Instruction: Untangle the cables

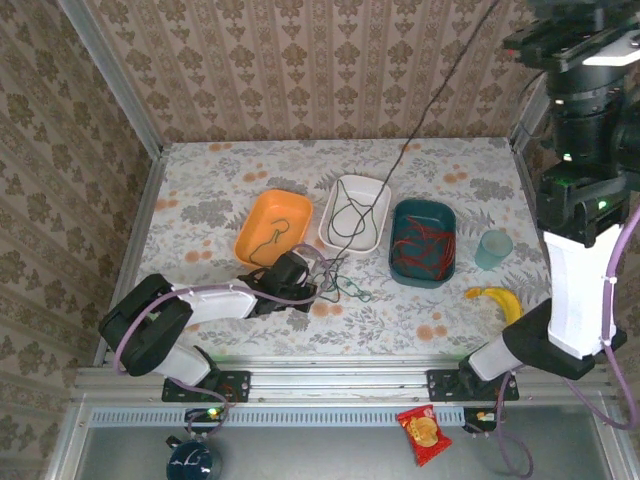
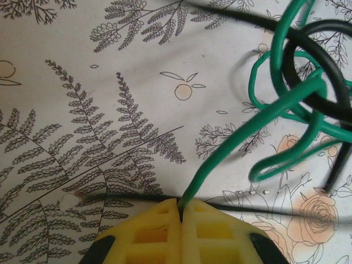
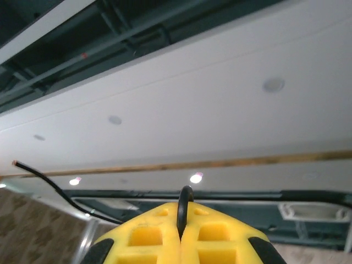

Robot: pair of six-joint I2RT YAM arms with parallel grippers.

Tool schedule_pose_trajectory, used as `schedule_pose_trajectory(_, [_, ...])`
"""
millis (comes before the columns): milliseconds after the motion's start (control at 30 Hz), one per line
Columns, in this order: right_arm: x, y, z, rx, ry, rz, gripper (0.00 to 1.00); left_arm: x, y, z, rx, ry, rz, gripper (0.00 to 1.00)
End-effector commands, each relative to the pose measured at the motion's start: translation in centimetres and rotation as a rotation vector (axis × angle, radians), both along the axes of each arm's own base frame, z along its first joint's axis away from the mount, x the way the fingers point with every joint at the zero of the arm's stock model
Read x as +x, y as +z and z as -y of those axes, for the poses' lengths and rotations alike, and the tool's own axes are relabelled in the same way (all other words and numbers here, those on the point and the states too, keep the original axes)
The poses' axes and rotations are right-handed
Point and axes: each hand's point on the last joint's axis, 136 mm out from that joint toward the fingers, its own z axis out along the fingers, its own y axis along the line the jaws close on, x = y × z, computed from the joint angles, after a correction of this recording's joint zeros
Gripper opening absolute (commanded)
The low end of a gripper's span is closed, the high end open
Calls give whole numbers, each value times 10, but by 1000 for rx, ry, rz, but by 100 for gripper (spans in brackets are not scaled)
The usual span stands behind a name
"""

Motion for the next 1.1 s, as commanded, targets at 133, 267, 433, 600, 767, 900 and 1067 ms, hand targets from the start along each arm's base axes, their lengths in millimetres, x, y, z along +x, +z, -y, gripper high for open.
schedule_pose_trajectory(133, [60, -38, -10, -35, -32, -302, 0, -23, -12, -13, 24, -28, -47, 0])
schedule_pose_trajectory(267, [147, -125, -60, -115, -3, -653, 0, -15, 21, -2, -69, -45, 34, 0])
schedule_pose_trajectory(433, [214, -227, -104, -152, -34, -964, 0, -12, 44, -3, -107, -41, 85, 0])
schedule_pose_trajectory(600, [264, -315, -125, -158, -95, -1145, 0, -14, 48, -7, -110, -32, 91, 0])
schedule_pose_trajectory(767, [302, -379, -117, -102, -87, -1314, 0, -15, 43, -12, -95, -15, 80, 0])
schedule_pose_trajectory(900, [319, -421, -108, -69, -59, -1416, 0, -15, 41, -14, -93, -9, 82, 0])
schedule_pose_trajectory(1067, [326, -485, -93, -89, -143, -1543, 0, -15, 41, -15, -90, -9, 82, 0])
